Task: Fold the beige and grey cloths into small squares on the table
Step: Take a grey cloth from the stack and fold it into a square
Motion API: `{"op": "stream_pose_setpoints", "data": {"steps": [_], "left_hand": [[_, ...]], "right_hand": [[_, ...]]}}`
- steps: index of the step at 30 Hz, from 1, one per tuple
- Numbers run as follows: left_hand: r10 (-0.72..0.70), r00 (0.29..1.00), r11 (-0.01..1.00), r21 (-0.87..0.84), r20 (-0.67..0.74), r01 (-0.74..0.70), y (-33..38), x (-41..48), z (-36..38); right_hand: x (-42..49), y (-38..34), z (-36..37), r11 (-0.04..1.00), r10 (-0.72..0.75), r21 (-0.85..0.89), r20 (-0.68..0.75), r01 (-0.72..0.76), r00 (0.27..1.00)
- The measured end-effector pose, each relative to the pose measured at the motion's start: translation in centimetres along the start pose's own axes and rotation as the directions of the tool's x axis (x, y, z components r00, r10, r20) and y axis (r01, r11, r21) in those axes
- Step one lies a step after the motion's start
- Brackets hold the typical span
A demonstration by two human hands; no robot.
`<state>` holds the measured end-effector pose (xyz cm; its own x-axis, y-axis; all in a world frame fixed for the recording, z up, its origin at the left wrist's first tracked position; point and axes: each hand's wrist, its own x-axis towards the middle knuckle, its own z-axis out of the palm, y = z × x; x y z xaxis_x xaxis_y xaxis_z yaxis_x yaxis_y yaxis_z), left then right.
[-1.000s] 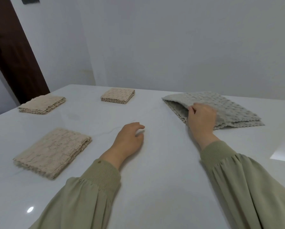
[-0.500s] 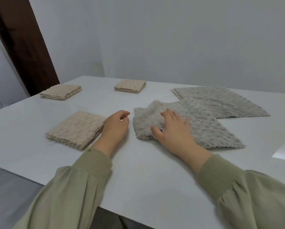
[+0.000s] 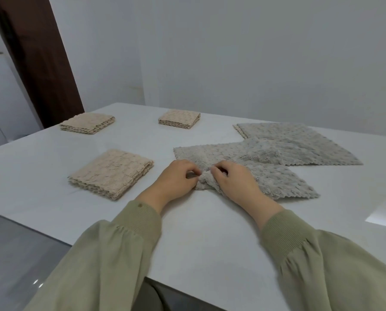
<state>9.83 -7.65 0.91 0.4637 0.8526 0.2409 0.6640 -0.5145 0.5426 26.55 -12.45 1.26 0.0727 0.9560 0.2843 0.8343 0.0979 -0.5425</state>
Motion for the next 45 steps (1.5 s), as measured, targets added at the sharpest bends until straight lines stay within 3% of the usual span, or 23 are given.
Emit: {"op": "stream_pose_setpoints", "data": {"steps": [3,6,9,12,16,19,21,24,29,31,34,36,38,40,43,45], "left_hand": [[0.057,0.998,0.997,0.044,-0.015,-0.056,-0.1,-0.3,-0.2],[0.072,0.997,0.991,0.117,-0.016,-0.07,-0.2,0.0,-0.2],[0.018,0.994,0.967,0.255,-0.104,0.009,-0.9,0.4,-0.4],[-0.056,0.974,0.937,0.327,-0.219,0.127,-1.8,0.6,-0.8],[0.019,0.964,0.995,0.102,-0.266,0.009,-0.7,-0.4,-1.0],[0.036,0.988,0.992,-0.115,-0.149,-0.054,1.0,-1.5,-0.9],[0.071,0.997,0.996,-0.057,-0.035,-0.073,1.4,-2.0,-0.4],[0.121,0.993,0.991,0.06,-0.014,-0.12,1.2,-2.3,-0.3],[0.047,0.995,0.999,-0.001,-0.089,-0.047,1.0,-3.1,-1.8],[0.009,0.998,1.0,-0.011,-0.066,-0.01,0.5,-3.4,-2.4],[-0.087,0.996,0.984,-0.157,-0.037,0.081,0.1,-3.7,-3.7],[-0.174,0.985,0.95,-0.26,0.009,0.17,0.5,-3.7,-4.5],[-0.192,0.981,0.968,-0.167,0.004,0.19,1.7,-3.5,-4.9],[-0.111,0.994,0.986,0.128,0.014,0.108,2.6,-3.1,-4.3],[-0.032,0.941,0.897,0.425,0.337,-0.121,2.4,-3.4,-1.9],[-0.077,0.904,0.864,0.481,0.42,-0.15,1.6,-3.9,-1.0]], "right_hand": [[-0.5,0.2,-0.4,0.999,-0.027,0.027,-0.028,0.028,0.999],[-0.7,0.4,-0.7,0.998,-0.031,-0.063,-0.056,0.027,0.998],[-1.0,1.1,-0.9,0.984,-0.051,-0.176,-0.076,0.037,0.996],[-1.4,1.8,-0.9,0.959,-0.013,-0.282,0.047,0.026,0.999],[-1.4,2.1,-0.7,0.946,-0.034,-0.318,0.116,0.07,0.993],[-1.2,2.1,-0.7,0.95,-0.03,-0.305,0.113,0.064,0.993],[-1.2,2.0,-0.7,0.95,-0.026,-0.308,0.12,0.062,0.992],[-1.3,2.0,-0.8,0.956,-0.04,-0.287,0.111,0.07,0.993],[-1.7,1.1,-2.1,0.935,-0.082,-0.337,0.09,0.108,0.992],[-2.0,0.5,-2.5,0.962,-0.092,-0.256,0.036,0.098,0.995],[-2.4,0.2,-2.9,0.985,-0.117,-0.143,-0.117,0.099,0.986],[-2.3,0.5,-2.7,0.97,-0.171,-0.201,-0.147,0.139,0.974],[-2.1,1.0,-2.0,0.948,-0.122,-0.297,-0.003,0.115,0.993],[-2.3,1.2,-1.4,0.917,-0.001,-0.391,0.198,0.08,0.98],[-2.4,1.7,-1.2,0.888,0.099,-0.456,0.293,0.048,0.951],[-2.4,1.9,-1.5,0.882,0.141,-0.47,0.305,0.02,0.942]]}}
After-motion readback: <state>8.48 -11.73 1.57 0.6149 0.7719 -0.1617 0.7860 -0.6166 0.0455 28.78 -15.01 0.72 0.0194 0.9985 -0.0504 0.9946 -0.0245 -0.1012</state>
